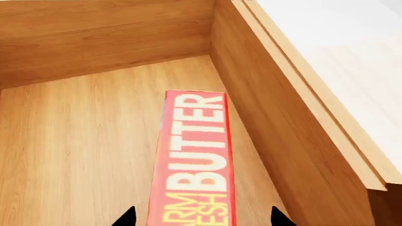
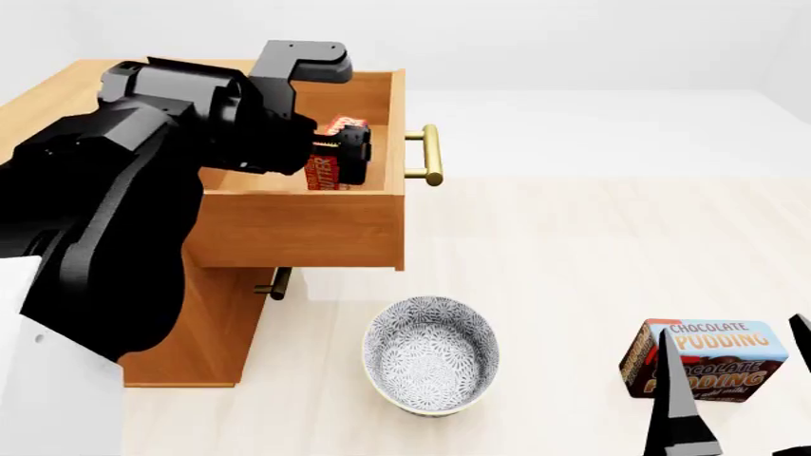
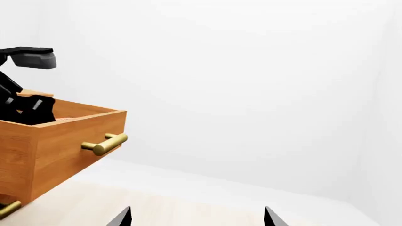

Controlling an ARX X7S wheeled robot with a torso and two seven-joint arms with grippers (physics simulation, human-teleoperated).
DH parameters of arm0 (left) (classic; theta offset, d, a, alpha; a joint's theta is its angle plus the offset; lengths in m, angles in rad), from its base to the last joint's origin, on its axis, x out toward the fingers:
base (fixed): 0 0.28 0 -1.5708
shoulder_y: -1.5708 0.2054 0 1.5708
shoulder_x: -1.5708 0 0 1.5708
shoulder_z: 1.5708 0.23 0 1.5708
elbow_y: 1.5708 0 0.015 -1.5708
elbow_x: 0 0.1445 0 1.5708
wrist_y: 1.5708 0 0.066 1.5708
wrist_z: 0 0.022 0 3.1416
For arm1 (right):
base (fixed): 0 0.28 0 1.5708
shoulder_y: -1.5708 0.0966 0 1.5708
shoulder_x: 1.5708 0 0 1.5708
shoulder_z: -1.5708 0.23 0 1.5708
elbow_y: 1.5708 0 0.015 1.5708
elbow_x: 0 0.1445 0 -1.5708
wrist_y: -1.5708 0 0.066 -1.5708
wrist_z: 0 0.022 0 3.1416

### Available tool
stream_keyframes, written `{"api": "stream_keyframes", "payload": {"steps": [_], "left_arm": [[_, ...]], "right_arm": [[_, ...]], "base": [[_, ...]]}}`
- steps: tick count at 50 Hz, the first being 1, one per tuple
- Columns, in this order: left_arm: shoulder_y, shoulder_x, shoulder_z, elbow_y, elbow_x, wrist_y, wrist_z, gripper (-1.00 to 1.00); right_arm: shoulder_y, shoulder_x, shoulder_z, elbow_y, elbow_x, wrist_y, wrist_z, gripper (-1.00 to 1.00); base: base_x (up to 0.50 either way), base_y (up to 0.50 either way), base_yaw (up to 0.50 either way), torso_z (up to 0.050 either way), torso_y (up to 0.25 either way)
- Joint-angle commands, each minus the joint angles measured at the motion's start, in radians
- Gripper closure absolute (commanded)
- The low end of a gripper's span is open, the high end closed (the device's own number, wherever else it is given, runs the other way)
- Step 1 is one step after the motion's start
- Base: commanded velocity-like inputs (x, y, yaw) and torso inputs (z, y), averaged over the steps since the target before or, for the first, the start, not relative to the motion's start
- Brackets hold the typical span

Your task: Put the butter at the back in the top drawer of the cabinet and close it.

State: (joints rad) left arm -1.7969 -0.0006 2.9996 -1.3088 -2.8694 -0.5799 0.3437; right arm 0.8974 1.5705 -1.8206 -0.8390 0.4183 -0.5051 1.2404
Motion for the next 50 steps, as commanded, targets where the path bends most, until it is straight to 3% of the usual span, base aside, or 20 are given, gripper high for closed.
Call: {"api": "stream_keyframes", "payload": {"steps": [1,17,26,29,35,40,48,50], "left_arm": [[-0.008,0.000,-0.012,0.000,0.005,-0.007,0.004,-1.00],[-0.083,-0.002,0.117,0.000,-0.110,0.039,-0.021,-1.00],[-0.167,-0.002,0.116,0.000,-0.096,0.061,-0.026,-1.00],[-0.193,0.000,0.066,0.001,-0.044,0.063,-0.020,-1.00],[-0.254,-0.001,-0.149,0.043,0.152,0.077,-0.065,-1.00],[-0.419,-0.048,-0.208,0.387,0.160,0.256,-0.163,-1.00],[-0.551,-0.063,-0.272,0.643,0.176,0.356,-0.264,-1.00],[-0.558,-0.080,-0.354,0.679,0.238,0.347,-0.313,-1.00]], "right_arm": [[-0.002,0.000,0.000,-0.005,-0.005,0.001,0.005,-1.00],[-0.003,0.000,0.003,-0.023,-0.013,0.018,0.012,-1.00],[-0.006,0.000,0.003,-0.036,-0.019,0.029,0.017,-1.00],[-0.007,0.000,0.003,-0.037,-0.019,0.030,0.018,-1.00],[-0.008,0.000,0.004,-0.048,-0.024,0.039,0.020,-1.00],[-0.007,0.000,0.006,-0.061,-0.027,0.051,0.024,-1.00],[-0.013,0.000,0.002,-0.091,-0.047,0.079,0.045,-1.00],[-0.017,0.000,-0.001,-0.100,-0.055,0.088,0.052,-1.00]], "base": [[0.00,0.00,0.00,0.000,0.000],[0.00,0.00,0.00,0.000,0.000],[0.00,0.00,0.00,0.000,0.000],[0.00,0.00,0.00,0.000,0.000],[0.00,0.00,0.00,0.000,0.000],[0.00,0.00,0.00,0.000,0.000],[0.00,0.00,0.00,0.000,0.000],[0.00,0.00,0.00,0.000,0.000]]}}
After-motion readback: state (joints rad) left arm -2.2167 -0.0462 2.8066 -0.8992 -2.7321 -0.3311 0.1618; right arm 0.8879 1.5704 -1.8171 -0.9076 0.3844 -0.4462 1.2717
